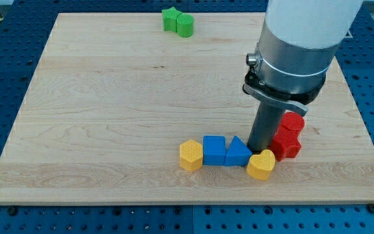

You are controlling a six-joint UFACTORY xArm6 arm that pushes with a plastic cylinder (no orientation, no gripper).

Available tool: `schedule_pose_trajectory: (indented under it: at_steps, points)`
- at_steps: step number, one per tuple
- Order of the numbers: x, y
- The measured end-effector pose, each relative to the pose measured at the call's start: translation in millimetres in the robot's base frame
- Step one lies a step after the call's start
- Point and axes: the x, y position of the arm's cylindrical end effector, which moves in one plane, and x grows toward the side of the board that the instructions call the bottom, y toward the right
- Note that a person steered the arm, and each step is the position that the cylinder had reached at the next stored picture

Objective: Move the yellow heart into the bottom side of the yellow hexagon

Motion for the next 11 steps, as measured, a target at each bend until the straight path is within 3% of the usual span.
schedule_pose_trajectory:
  at_steps: [2,4,7,11]
  points:
    - [37.0,1.2]
    - [23.6,48.4]
    - [72.2,58.9]
    - [67.9,-60.0]
